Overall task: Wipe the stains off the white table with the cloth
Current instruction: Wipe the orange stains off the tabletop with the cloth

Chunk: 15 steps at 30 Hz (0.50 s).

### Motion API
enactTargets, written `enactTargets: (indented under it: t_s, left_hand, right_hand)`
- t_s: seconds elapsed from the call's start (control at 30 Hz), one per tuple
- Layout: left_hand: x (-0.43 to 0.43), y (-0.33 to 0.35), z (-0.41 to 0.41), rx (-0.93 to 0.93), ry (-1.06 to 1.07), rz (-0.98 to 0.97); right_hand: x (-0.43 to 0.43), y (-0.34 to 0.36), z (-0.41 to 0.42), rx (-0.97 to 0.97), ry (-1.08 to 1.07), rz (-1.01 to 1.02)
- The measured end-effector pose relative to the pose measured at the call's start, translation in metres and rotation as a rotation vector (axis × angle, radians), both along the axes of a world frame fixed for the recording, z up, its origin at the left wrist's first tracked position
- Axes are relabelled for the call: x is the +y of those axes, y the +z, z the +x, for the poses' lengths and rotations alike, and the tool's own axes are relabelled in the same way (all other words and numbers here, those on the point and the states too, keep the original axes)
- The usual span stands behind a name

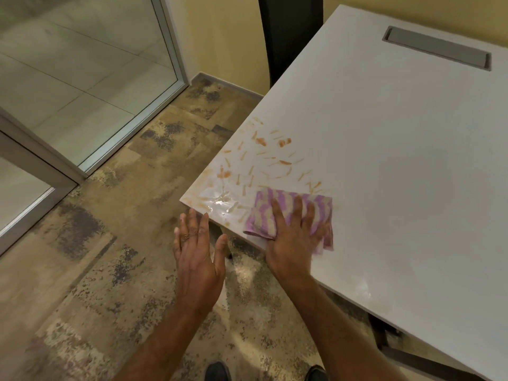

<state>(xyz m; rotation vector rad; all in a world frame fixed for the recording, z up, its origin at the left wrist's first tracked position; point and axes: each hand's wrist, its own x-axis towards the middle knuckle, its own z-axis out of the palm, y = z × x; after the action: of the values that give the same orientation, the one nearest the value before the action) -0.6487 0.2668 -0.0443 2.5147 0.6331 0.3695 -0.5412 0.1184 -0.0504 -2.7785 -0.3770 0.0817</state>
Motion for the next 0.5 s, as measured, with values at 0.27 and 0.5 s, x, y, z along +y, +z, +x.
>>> enactTargets:
  t_s: [0.27,0.5]
  left_hand:
    - [0.015,-0.003,-0.013,-0.005,0.031,0.014]
    - [0.022,0.002,-0.014,0.009,0.031,0.023]
  right_hand:
    - [0.063,-0.001,-0.020,-0.046,0.241,-0.030]
    - [0.024,-0.007,-0.047,-0.037,0.267,0.087]
